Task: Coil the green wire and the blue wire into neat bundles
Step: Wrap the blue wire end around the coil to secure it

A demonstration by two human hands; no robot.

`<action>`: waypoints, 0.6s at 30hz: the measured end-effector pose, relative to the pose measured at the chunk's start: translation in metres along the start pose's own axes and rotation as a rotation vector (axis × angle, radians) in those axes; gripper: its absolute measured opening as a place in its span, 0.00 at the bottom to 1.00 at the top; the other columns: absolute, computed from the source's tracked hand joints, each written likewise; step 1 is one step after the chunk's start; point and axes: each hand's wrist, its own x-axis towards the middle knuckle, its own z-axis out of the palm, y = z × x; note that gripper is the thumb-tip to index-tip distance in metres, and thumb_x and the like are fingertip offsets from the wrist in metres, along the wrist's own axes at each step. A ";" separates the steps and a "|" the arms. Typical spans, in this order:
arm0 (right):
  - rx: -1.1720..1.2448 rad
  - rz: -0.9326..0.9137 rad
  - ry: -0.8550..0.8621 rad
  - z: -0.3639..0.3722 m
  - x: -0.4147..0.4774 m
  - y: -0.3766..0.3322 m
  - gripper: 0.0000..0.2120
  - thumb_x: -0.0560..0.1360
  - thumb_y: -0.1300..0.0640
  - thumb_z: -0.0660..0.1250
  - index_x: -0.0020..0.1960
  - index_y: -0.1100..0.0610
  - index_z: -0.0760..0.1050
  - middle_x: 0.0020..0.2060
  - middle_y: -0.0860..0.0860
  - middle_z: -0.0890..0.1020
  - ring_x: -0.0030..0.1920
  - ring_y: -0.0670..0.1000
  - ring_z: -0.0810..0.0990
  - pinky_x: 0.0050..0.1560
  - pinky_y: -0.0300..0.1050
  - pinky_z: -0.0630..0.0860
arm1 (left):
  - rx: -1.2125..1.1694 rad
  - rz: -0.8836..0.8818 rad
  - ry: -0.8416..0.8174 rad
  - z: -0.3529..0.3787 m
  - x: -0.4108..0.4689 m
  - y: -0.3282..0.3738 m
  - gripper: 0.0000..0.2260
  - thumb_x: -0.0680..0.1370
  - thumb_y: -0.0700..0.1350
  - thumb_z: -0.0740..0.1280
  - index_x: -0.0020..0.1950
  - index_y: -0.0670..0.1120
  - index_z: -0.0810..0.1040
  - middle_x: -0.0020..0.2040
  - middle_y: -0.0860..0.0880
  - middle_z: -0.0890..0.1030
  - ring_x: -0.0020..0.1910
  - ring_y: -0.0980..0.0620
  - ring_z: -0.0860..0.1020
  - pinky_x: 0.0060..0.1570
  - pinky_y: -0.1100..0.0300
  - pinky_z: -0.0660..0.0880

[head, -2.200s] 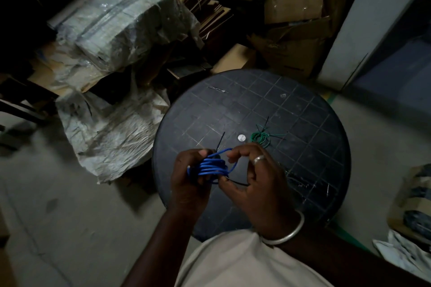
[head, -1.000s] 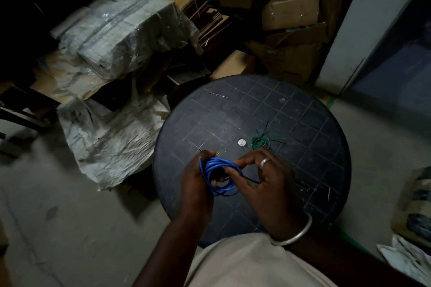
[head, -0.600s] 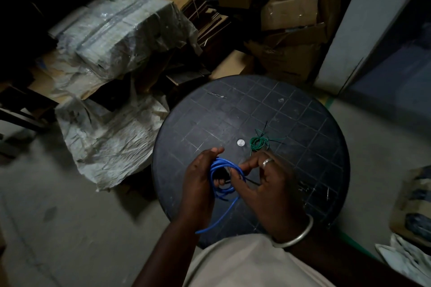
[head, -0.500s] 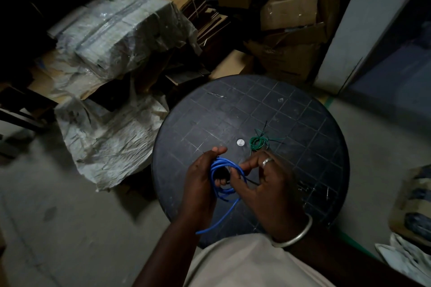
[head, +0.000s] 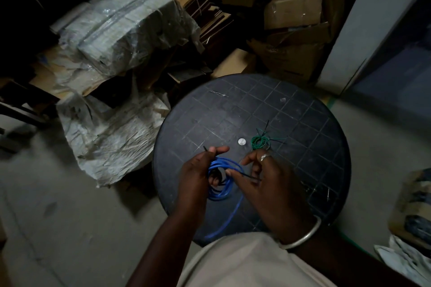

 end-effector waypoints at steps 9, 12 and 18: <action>0.346 0.210 -0.368 -0.034 0.009 0.015 0.02 0.74 0.55 0.75 0.45 0.49 0.83 0.40 0.48 0.86 0.41 0.49 0.84 0.49 0.52 0.80 | 0.207 -0.123 -0.118 -0.014 -0.017 -0.002 0.11 0.79 0.48 0.66 0.53 0.47 0.86 0.35 0.41 0.74 0.27 0.53 0.67 0.24 0.67 0.62; 0.359 0.179 -0.303 -0.043 0.004 0.018 0.05 0.73 0.58 0.75 0.47 0.51 0.85 0.43 0.44 0.87 0.46 0.42 0.85 0.50 0.37 0.80 | 0.242 -0.154 -0.141 -0.016 -0.024 -0.008 0.10 0.79 0.51 0.66 0.53 0.51 0.86 0.38 0.44 0.79 0.36 0.48 0.69 0.28 0.64 0.64; 0.597 0.348 -0.075 -0.026 -0.007 0.018 0.08 0.73 0.65 0.75 0.49 0.55 0.85 0.43 0.47 0.88 0.46 0.45 0.87 0.49 0.34 0.80 | 0.262 -0.133 -0.092 -0.009 -0.027 -0.012 0.12 0.80 0.47 0.65 0.52 0.44 0.86 0.34 0.59 0.83 0.33 0.66 0.77 0.33 0.73 0.70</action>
